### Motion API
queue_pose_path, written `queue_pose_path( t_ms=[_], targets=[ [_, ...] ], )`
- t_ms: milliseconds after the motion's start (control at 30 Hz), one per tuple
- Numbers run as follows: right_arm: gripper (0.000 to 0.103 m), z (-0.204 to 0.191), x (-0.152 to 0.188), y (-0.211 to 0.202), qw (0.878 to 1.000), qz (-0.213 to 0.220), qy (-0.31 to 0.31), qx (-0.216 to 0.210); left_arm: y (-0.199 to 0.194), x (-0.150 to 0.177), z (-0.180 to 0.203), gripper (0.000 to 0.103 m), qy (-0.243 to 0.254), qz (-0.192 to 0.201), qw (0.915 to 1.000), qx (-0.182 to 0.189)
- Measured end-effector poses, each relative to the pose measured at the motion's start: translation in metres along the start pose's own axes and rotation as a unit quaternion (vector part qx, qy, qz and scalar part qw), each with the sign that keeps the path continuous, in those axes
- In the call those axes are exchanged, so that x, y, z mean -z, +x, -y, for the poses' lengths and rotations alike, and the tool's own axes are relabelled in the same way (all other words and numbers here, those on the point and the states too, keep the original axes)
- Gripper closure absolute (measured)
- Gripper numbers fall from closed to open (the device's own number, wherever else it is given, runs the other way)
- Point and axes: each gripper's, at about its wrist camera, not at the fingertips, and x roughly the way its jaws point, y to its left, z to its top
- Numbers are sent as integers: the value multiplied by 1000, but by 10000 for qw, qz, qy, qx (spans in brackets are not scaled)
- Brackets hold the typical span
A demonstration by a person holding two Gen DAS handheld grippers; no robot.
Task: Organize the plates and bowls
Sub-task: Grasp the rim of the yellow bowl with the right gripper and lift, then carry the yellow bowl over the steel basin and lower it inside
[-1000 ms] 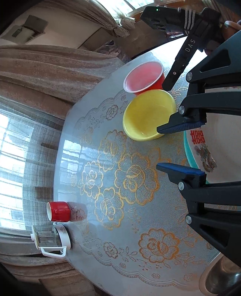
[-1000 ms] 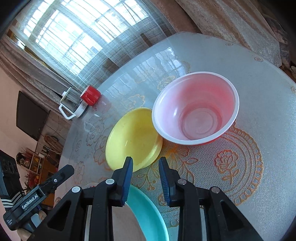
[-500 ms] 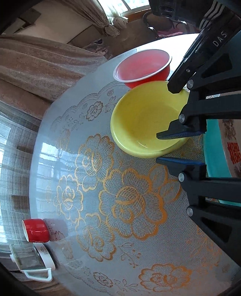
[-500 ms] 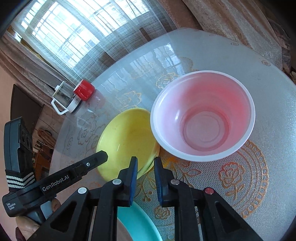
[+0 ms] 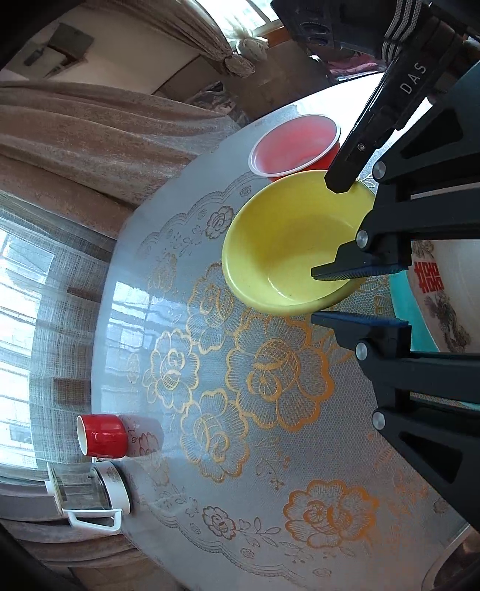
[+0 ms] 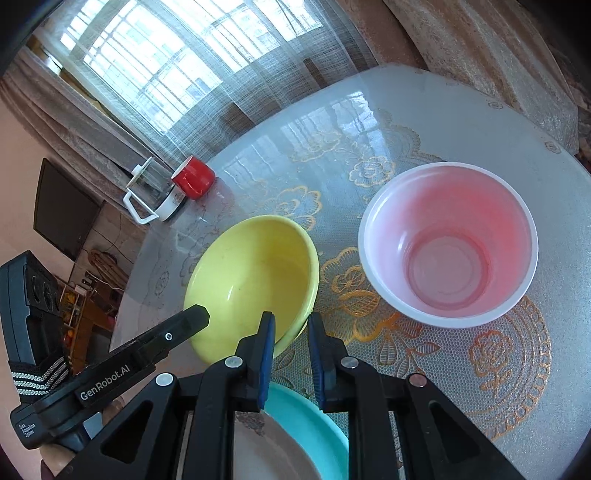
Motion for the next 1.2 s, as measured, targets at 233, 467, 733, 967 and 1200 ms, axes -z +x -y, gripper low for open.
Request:
queue_pose_path(
  t_ms=[233, 467, 733, 967, 1200],
  targets=[
    [85, -22, 9, -18, 9994, 59, -265, -230, -39, 19, -6, 86, 64, 353, 9993, -126],
    [85, -46, 27, -34, 9978, 98, -489, -442, -76, 42, -15, 85, 48, 601, 9981, -150],
    [85, -71, 55, -36, 9950, -28, -692, -713, -111, 75, -39, 85, -164, 718, 9970, -220],
    [85, -96, 81, -29, 9906, -240, -958, -946, -139, 104, -65, 85, -337, 888, 9946, -423],
    [85, -126, 100, -13, 9839, -495, -1252, -1180, -166, 127, -100, 85, -670, 1025, 9914, -460]
  ],
)
